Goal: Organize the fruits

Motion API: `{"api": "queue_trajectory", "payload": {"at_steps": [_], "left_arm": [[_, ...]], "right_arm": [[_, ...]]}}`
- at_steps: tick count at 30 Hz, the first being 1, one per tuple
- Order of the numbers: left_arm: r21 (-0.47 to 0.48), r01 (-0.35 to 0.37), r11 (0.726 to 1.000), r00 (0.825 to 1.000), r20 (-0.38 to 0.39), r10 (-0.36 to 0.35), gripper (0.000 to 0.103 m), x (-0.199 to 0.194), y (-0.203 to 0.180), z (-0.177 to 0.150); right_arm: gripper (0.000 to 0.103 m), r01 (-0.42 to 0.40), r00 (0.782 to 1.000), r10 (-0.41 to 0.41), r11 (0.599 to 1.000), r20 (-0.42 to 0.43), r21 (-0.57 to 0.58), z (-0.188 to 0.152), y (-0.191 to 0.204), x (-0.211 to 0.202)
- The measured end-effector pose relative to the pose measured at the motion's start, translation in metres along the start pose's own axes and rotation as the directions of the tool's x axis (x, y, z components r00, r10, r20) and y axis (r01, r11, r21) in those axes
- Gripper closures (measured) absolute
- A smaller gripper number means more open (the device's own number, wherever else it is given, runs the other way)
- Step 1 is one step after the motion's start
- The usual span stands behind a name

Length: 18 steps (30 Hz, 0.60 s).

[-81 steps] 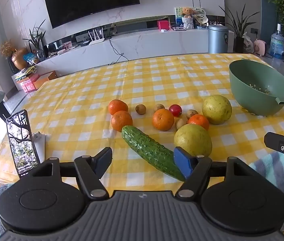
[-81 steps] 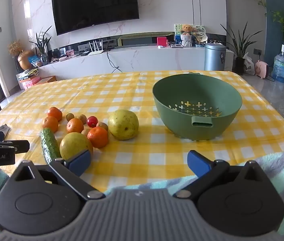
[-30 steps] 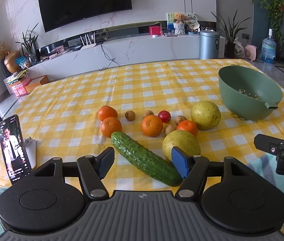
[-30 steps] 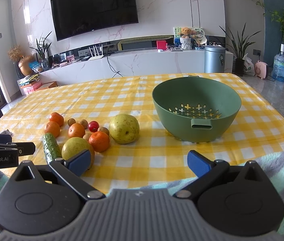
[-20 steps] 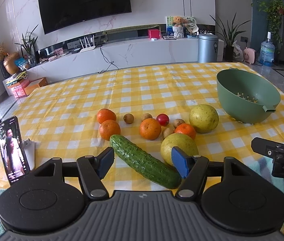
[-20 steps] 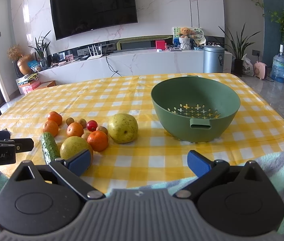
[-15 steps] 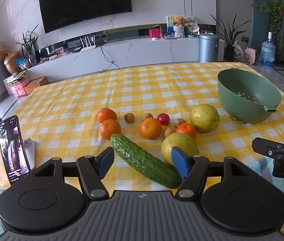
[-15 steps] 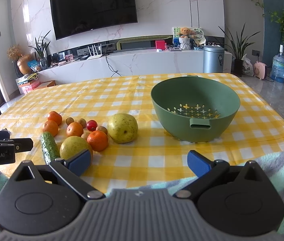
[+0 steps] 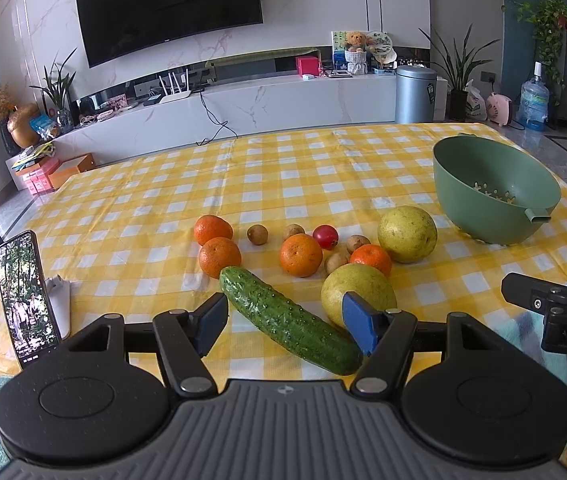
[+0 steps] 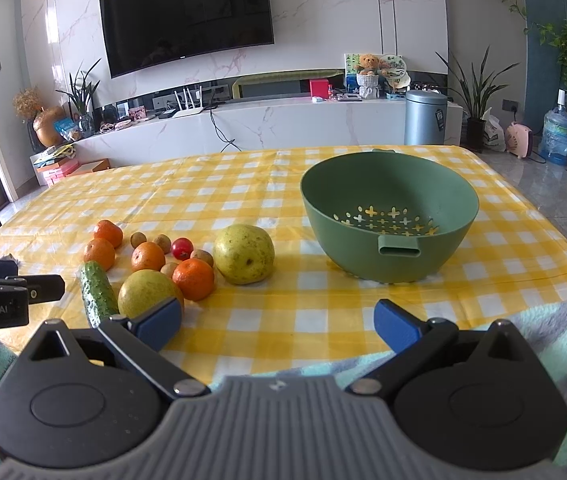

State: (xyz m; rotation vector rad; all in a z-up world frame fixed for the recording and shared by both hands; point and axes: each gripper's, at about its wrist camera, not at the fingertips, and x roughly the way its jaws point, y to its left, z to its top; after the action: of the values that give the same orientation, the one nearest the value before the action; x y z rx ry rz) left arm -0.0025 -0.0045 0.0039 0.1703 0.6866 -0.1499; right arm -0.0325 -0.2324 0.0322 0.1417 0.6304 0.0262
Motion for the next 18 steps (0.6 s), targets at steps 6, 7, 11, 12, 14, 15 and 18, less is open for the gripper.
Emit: {"api": "queue_trajectory", "payload": {"at_steps": [6, 7, 11, 12, 14, 15, 18], "left_arm": [[0.000, 0.001, 1.000, 1.000, -0.001, -0.001, 0.026, -0.0001, 0.0003, -0.0002], [0.000, 0.001, 1.000, 1.000, -0.001, -0.001, 0.026, -0.0002, 0.0003, -0.0001], [0.000, 0.000, 1.000, 1.000, -0.002, 0.000, 0.026, -0.0003, 0.0004, -0.0003], [0.000, 0.000, 1.000, 1.000, -0.002, 0.000, 0.026, -0.0002, 0.0004, -0.0003], [-0.001, -0.001, 1.000, 1.000, -0.004, 0.001, 0.026, -0.0006, 0.0011, -0.0008], [-0.002, -0.001, 1.000, 1.000, -0.004, 0.001, 0.026, -0.0009, 0.0013, -0.0008], [-0.001, -0.001, 1.000, 1.000, -0.004, 0.001, 0.026, -0.0009, 0.0015, -0.0009]], "right_arm": [[0.004, 0.001, 1.000, -0.001, 1.000, -0.001, -0.001, 0.0000, 0.0001, 0.0000], [0.004, 0.001, 1.000, -0.001, 1.000, -0.001, -0.001, 0.0001, 0.0001, 0.0000], [0.004, 0.000, 1.000, 0.000, 1.000, 0.000, -0.001, 0.0000, 0.0001, 0.0002], [0.004, 0.001, 1.000, -0.001, 1.000, -0.001, -0.001, 0.0002, 0.0003, 0.0001], [0.004, 0.001, 1.000, -0.001, 1.000, -0.001, -0.001, 0.0001, 0.0002, 0.0003], [0.004, 0.001, 1.000, -0.001, 1.000, -0.001, -0.001, 0.0002, 0.0003, 0.0001], [0.004, 0.001, 1.000, -0.001, 1.000, -0.001, -0.001, 0.0002, 0.0004, 0.0001]]}}
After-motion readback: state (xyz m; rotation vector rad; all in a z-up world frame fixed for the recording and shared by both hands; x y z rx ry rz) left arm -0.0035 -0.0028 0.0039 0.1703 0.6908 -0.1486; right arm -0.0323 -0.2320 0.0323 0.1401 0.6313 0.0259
